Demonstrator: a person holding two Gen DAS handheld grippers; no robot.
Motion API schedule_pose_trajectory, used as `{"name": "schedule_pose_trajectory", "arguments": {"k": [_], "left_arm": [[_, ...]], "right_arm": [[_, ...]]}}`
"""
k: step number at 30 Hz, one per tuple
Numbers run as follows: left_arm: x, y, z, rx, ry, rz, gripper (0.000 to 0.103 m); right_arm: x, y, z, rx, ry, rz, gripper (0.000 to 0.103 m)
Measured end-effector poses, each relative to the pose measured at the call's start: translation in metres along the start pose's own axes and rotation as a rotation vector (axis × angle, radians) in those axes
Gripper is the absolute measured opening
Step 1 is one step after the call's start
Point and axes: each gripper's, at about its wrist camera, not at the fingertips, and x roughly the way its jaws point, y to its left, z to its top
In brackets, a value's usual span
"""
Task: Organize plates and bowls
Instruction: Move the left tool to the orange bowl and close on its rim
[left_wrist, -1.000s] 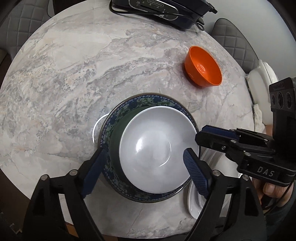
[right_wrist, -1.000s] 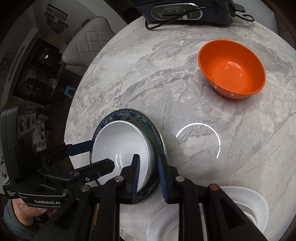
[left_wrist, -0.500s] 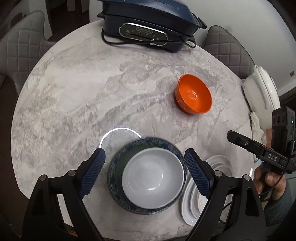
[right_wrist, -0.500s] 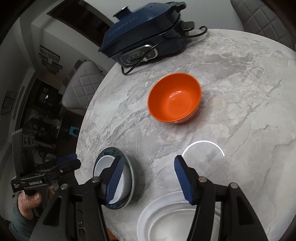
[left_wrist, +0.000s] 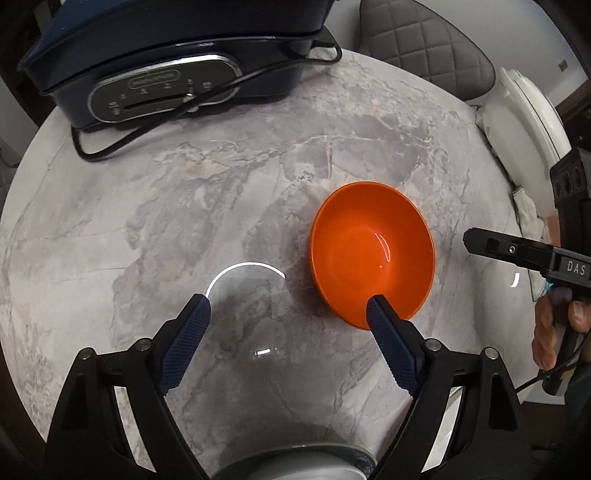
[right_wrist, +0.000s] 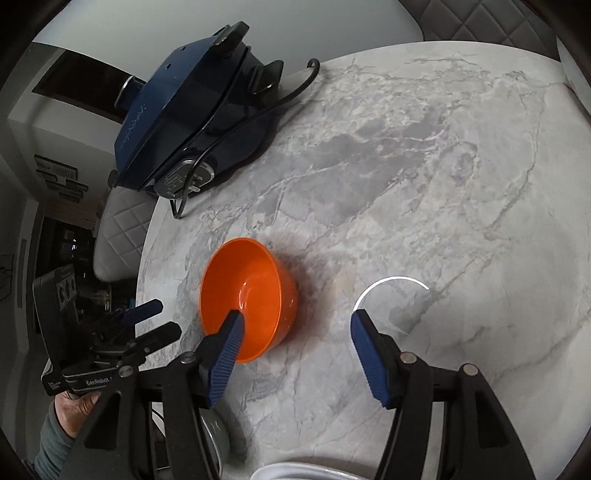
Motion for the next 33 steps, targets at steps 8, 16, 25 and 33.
{"name": "schedule_pose_trajectory", "arguments": {"k": [8, 16, 25, 33], "left_arm": [[0.043, 0.002, 0.017, -0.021, 0.06, -0.054, 0.058], [0.055, -0.001, 0.024, -0.035, 0.06, -0.08, 0.058], [0.067, -0.006, 0.027, -0.02, 0.08, -0.066, 0.027], [0.072, -0.018, 0.029, 0.005, 0.078, -0.053, 0.009]], "right_arm": [[0.042, -0.002, 0.015, 0.044, 0.101, 0.042, 0.058], [0.056, -0.003, 0.018, 0.039, 0.13, 0.039, 0.054], [0.069, 0.011, 0.02, -0.025, 0.16, -0.014, 0.036], [0.074, 0.02, 0.022, -0.072, 0.169, -0.055, 0.015]]}}
